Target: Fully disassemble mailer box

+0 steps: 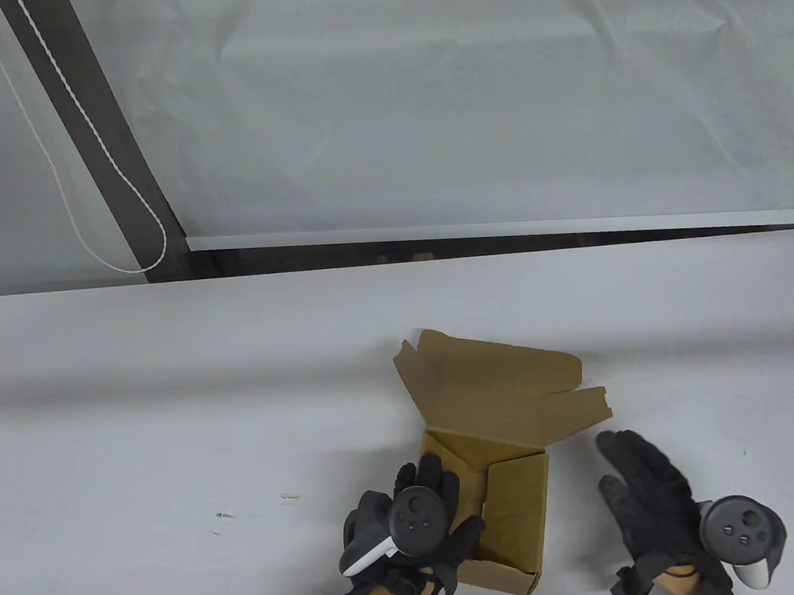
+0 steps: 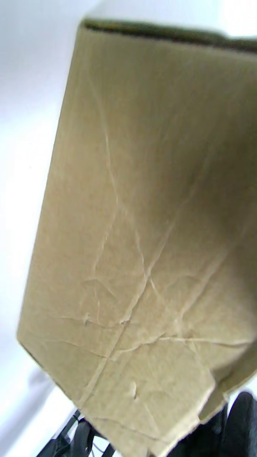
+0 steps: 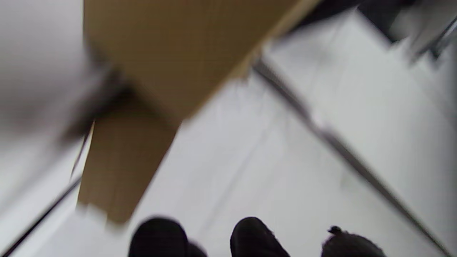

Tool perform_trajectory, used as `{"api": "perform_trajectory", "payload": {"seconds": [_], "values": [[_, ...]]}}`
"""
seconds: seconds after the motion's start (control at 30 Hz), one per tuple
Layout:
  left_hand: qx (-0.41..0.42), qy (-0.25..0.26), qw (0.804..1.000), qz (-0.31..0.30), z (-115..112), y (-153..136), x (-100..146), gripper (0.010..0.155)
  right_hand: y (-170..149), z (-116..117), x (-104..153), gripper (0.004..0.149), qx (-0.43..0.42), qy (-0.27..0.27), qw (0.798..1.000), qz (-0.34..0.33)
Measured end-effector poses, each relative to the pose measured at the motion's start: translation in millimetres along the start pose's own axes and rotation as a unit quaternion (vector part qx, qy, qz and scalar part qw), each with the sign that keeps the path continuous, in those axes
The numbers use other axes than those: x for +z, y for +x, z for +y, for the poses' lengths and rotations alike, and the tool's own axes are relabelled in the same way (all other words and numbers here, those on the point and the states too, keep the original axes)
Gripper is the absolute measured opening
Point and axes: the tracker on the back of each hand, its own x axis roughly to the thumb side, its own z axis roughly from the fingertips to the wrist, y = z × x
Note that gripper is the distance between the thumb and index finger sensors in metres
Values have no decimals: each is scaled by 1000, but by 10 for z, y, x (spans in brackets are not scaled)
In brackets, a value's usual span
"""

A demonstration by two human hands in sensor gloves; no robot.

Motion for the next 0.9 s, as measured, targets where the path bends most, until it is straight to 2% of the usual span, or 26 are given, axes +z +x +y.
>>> {"api": "perform_trajectory", "payload": {"seconds": [0.03,0.1,0.17,0.2,0.27,0.3,0.4,0.5,0.6,0.7,0.83,0.9], "values": [[12,1,1000,-3,-1,5,5,79,1,70,-7,66,26,17,1000,4],[73,2,997,-23,-22,17,17,79,-63,233,-33,71,81,85,993,17],[163,-13,985,-58,-65,29,14,80,-194,349,-26,69,116,140,982,57],[194,-13,979,-59,-81,20,11,82,-265,339,-33,68,69,149,984,71],[191,-12,979,-70,-73,-6,-6,83,-281,312,-47,65,16,121,989,89],[187,-11,980,-71,-82,-17,-17,84,-284,259,-59,63,30,108,990,88],[145,-55,985,-73,-113,12,-53,87,-304,121,-95,60,110,88,987,76],[135,-94,983,-77,-160,48,-53,97,-388,62,-89,58,96,73,987,102],[134,-101,984,-62,-171,27,-50,107,-437,34,-79,58,81,68,988,112],[122,-94,986,-57,-128,1,-66,109,-446,20,-79,58,84,69,988,114],[126,-76,987,-59,-27,-61,-28,98,-454,5,-79,58,98,66,986,116],[173,-22,982,-74,53,-153,1,97,-469,-22,-80,58,99,66,986,120]]}}
